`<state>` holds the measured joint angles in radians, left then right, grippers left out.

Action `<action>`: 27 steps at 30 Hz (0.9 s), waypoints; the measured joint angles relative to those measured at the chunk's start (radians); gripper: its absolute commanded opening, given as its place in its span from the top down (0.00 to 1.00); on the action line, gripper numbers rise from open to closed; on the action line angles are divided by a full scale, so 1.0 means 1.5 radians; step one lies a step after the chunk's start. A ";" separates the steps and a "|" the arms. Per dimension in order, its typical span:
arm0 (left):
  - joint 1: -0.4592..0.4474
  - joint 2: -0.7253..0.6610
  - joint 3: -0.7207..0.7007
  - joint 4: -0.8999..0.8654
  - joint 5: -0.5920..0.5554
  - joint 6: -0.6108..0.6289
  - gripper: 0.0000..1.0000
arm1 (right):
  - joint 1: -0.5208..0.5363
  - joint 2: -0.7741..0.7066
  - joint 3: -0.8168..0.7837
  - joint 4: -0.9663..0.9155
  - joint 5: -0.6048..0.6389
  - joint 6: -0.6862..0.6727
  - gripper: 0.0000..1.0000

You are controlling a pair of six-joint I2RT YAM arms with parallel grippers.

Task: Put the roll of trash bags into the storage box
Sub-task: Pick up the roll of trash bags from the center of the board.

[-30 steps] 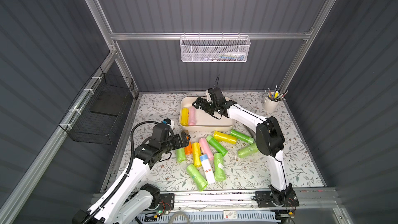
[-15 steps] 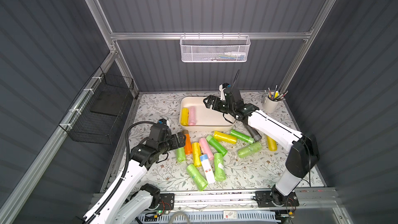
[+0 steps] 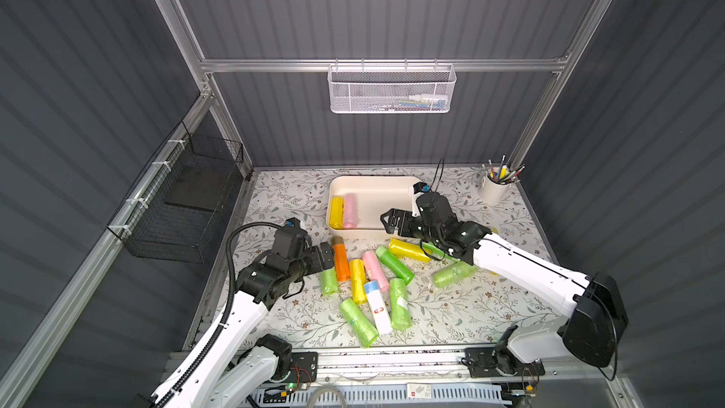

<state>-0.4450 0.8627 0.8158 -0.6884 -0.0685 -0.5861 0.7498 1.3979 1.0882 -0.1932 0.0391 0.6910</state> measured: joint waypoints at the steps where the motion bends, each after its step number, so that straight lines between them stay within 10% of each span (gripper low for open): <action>1: 0.000 -0.001 -0.002 0.000 -0.002 0.000 0.00 | 0.005 -0.007 -0.010 -0.002 0.004 0.000 0.01; 27: 0.000 0.063 -0.121 0.047 -0.023 -0.011 0.05 | 0.156 -0.024 -0.099 -0.034 0.031 0.031 0.01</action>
<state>-0.4450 0.9573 0.6338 -0.6174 -0.1028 -0.6033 0.9836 1.3621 0.9390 -0.2436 0.0860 0.7372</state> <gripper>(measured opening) 0.964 0.991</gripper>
